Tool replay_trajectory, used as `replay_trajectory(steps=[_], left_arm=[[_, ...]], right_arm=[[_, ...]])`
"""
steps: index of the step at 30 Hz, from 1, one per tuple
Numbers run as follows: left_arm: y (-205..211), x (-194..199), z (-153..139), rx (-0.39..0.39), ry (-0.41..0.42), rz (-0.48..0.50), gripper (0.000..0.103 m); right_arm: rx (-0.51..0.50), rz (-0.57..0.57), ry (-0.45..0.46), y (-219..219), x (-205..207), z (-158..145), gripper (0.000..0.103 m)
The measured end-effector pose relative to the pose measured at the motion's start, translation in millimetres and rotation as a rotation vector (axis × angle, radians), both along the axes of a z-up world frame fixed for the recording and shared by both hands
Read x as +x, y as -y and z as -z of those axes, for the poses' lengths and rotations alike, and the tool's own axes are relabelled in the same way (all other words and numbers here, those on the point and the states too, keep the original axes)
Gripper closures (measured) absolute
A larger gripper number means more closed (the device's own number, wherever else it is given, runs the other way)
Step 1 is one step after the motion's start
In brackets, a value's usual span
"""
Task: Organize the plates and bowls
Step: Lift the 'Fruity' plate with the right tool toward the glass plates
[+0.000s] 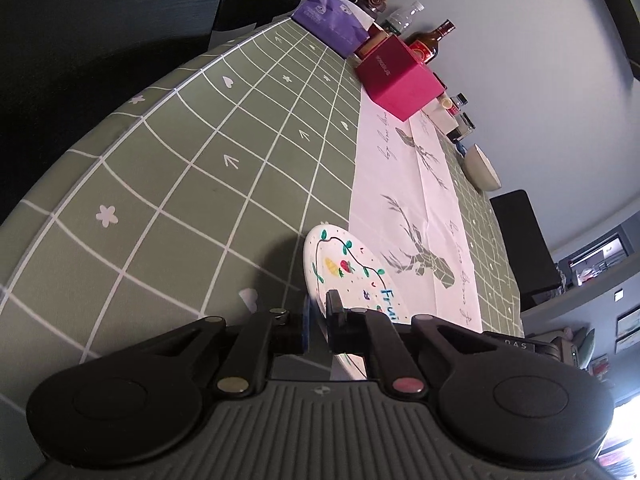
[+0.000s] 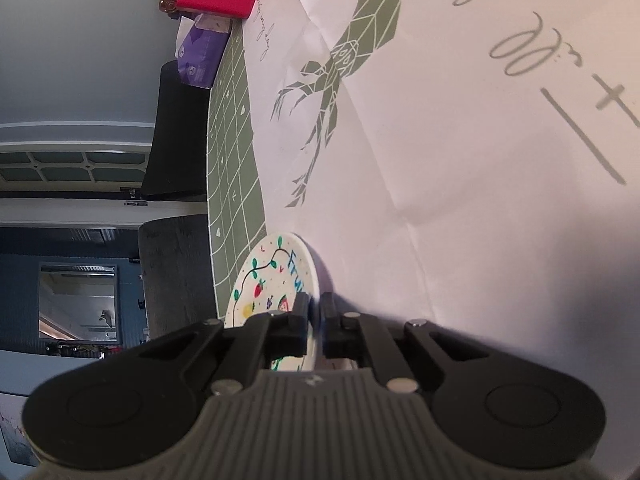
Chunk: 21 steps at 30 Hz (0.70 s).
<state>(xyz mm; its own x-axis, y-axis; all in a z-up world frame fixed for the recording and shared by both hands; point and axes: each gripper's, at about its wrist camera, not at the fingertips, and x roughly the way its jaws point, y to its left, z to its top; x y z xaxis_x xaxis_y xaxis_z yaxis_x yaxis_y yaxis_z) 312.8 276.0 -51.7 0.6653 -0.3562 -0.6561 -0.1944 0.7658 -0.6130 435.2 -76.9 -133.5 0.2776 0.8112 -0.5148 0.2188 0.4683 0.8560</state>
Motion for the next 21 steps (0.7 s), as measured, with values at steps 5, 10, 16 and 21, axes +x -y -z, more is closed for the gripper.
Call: replay_trajectory(steps=[5, 10, 16, 21], left_arm=[[9, -10, -9, -0.015, -0.013, 0.026, 0.095], [25, -23, -24, -0.052, -0.006, 0.07, 0.095], [56, -36, -36, -0.079, -0.013, 0.124, 0.093], [75, -44, -41, -0.111, -0.011, 0.218, 0.093]], right_arm=[[0.034, 0.022, -0.017, 16, -17, -8, 0.1], [0.05, 0.035, 0.015, 38, -39, -31, 0.1], [0.036, 0.084, 0.077, 69, -71, -66, 0.1], [0.038, 0.113, 0.099, 103, -109, -82, 0.1]])
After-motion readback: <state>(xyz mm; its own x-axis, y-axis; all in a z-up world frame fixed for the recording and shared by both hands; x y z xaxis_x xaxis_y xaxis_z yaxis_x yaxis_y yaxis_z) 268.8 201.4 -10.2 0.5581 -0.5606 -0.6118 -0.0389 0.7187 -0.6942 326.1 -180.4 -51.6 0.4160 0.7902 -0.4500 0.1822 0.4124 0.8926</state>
